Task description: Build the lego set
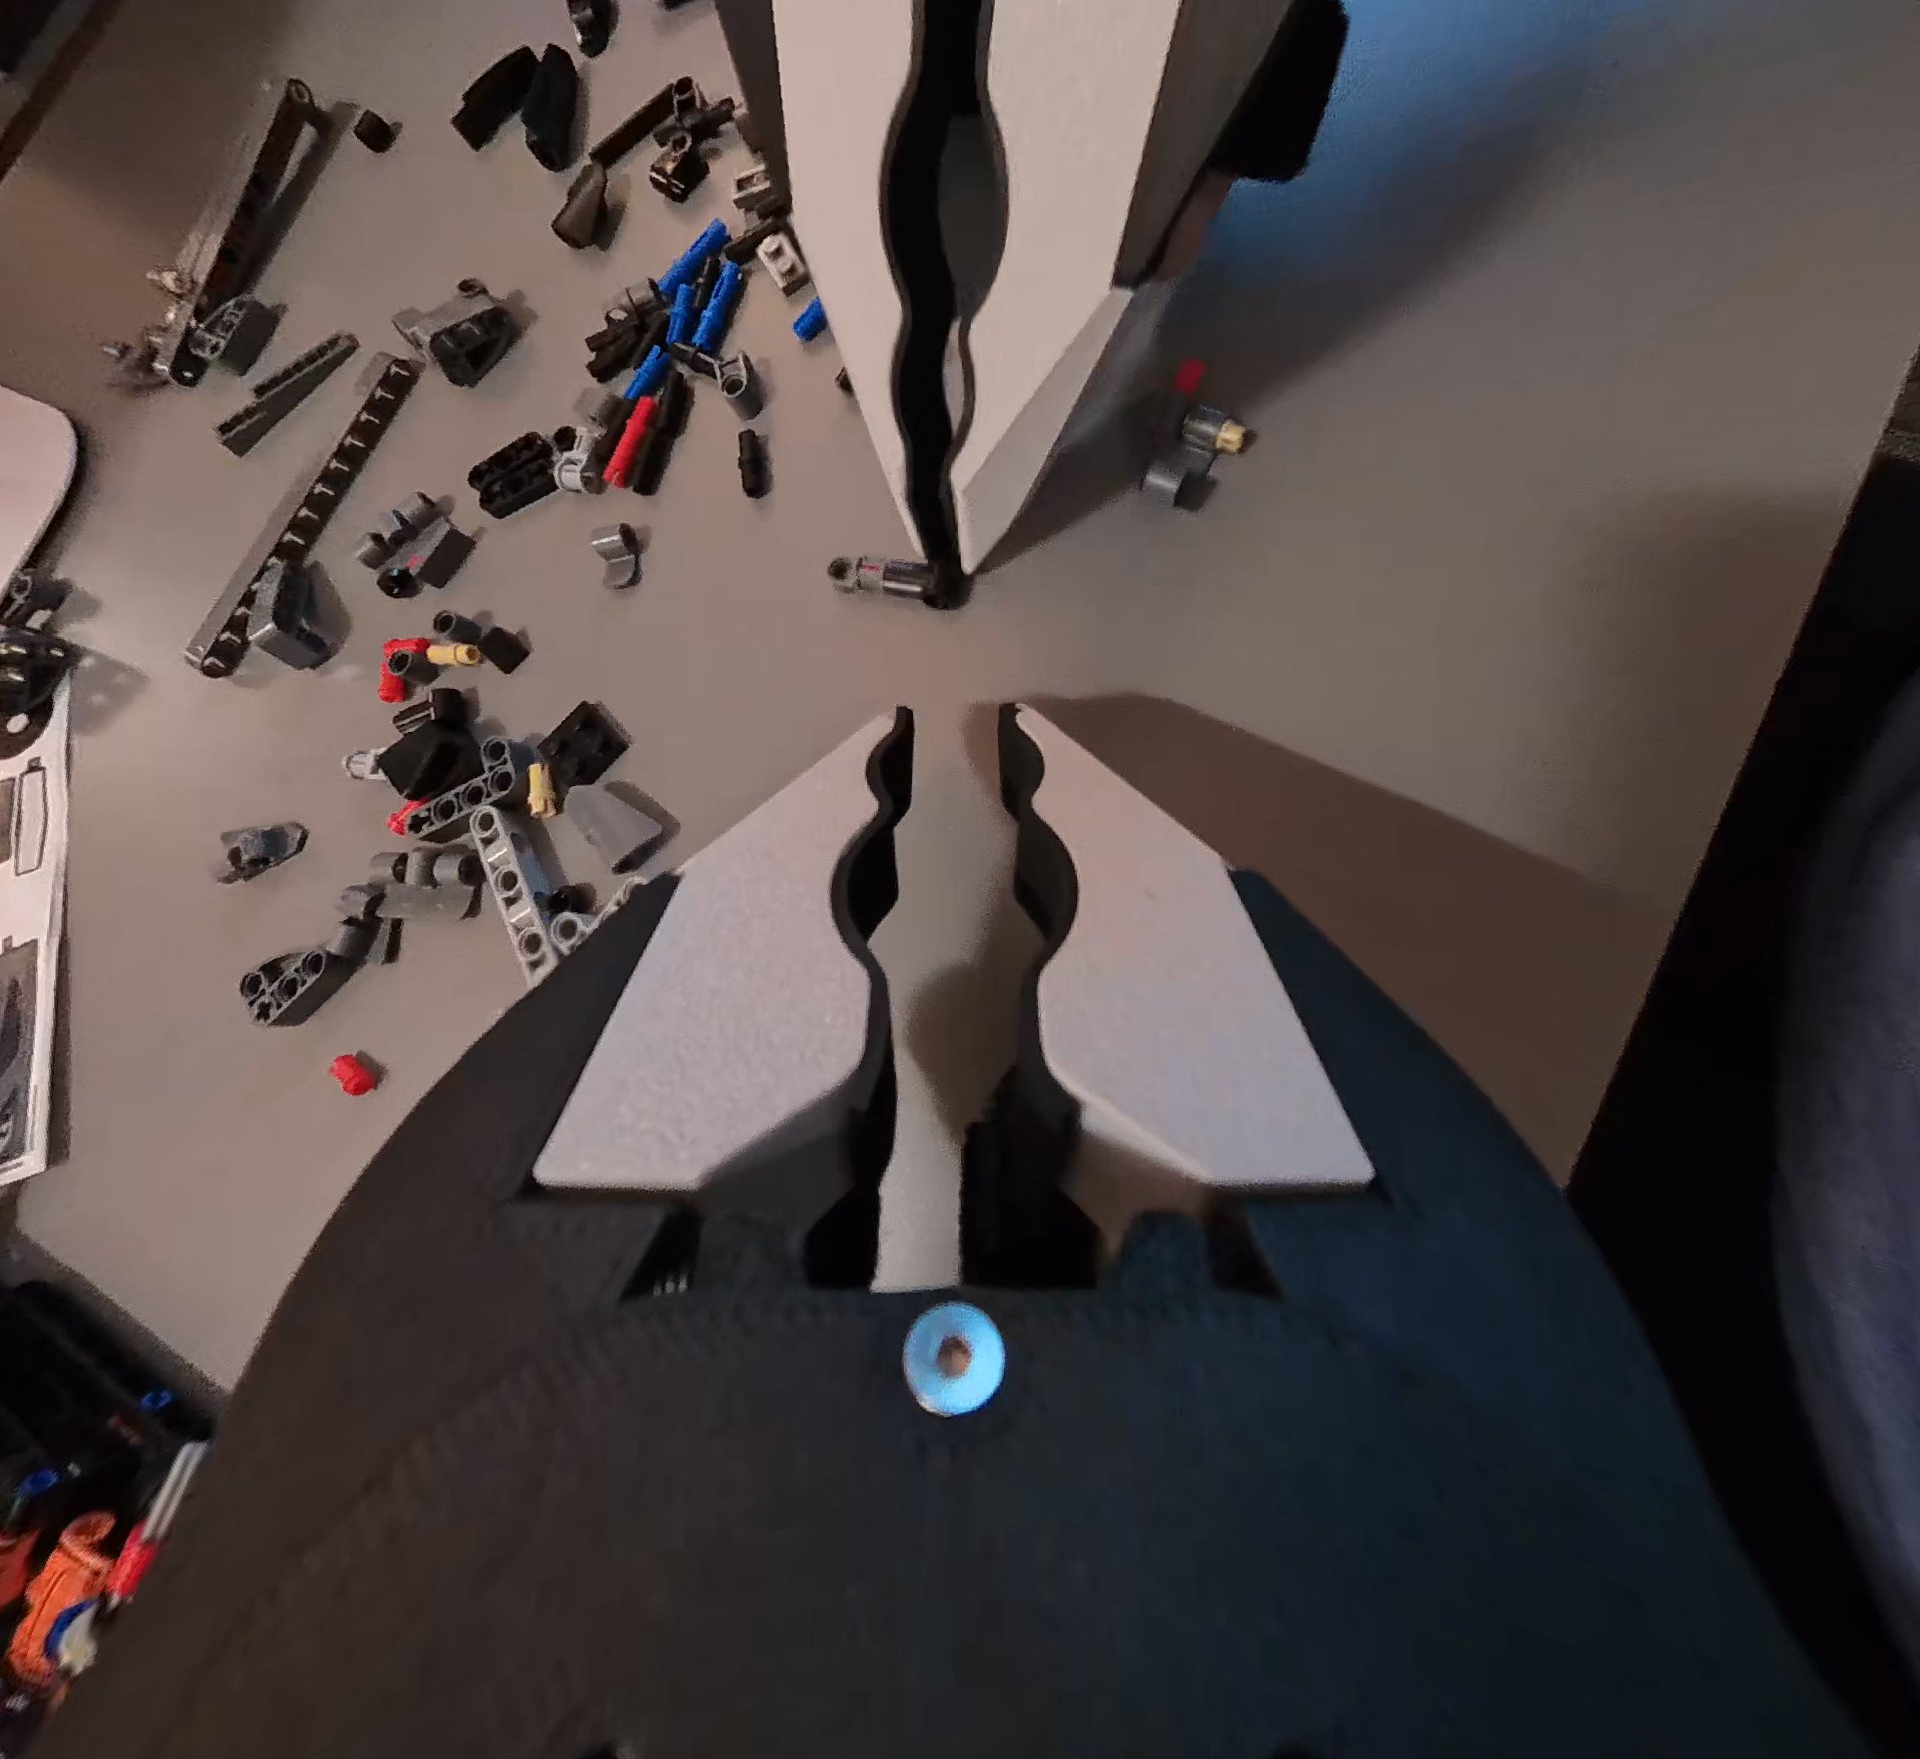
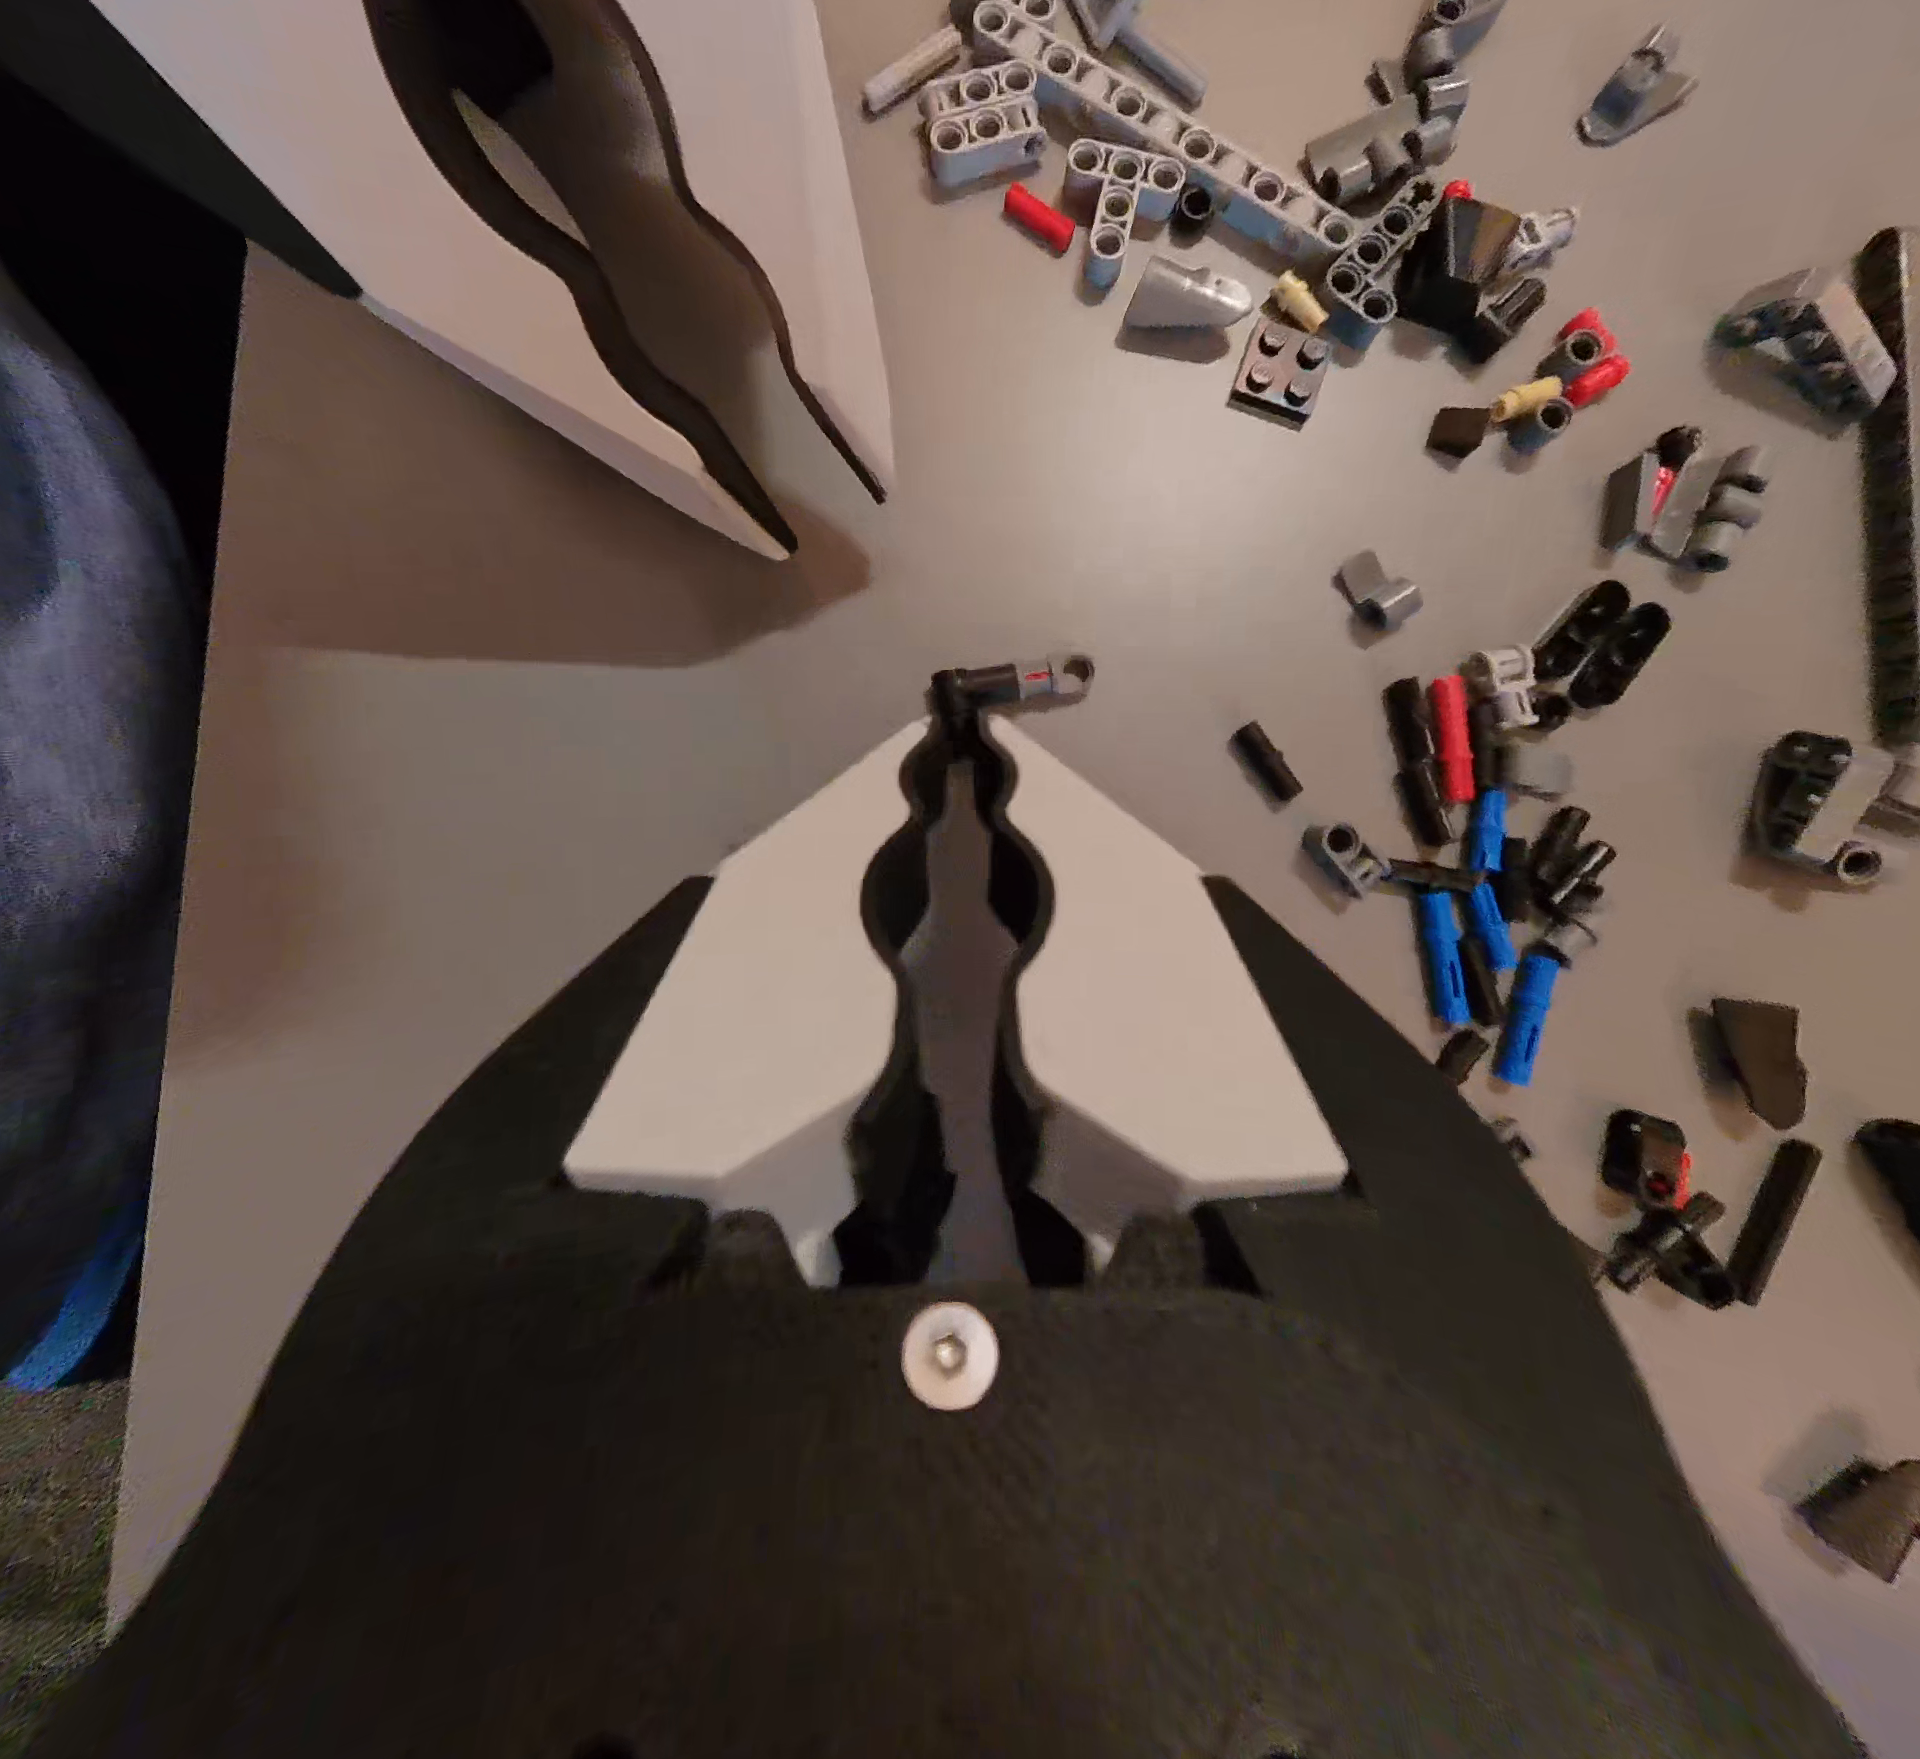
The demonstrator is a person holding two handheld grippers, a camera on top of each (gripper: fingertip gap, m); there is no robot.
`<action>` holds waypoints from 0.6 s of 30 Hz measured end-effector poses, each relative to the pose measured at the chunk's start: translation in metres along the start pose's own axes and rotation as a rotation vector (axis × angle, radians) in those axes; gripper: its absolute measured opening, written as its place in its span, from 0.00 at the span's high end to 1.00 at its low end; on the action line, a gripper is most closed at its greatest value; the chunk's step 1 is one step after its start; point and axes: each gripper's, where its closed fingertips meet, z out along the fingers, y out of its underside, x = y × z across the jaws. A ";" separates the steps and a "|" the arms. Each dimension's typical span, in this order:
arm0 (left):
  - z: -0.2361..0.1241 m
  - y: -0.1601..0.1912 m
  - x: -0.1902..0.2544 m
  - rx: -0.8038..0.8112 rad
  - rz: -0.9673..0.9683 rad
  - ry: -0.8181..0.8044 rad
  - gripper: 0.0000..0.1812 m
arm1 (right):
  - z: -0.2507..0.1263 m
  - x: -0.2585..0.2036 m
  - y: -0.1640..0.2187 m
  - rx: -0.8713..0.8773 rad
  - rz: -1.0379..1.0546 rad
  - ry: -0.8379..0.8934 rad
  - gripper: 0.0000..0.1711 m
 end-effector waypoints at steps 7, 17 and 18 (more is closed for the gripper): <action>-0.015 -0.008 -0.016 0.073 -0.002 -0.031 0.91 | -0.011 0.003 -0.017 0.037 0.024 0.039 0.99; -0.051 -0.051 -0.051 0.308 -0.012 -0.075 0.83 | -0.053 0.004 -0.075 0.172 0.040 0.129 0.99; -0.052 -0.054 -0.054 0.321 -0.016 -0.072 0.80 | -0.056 0.004 -0.079 0.176 0.037 0.136 0.99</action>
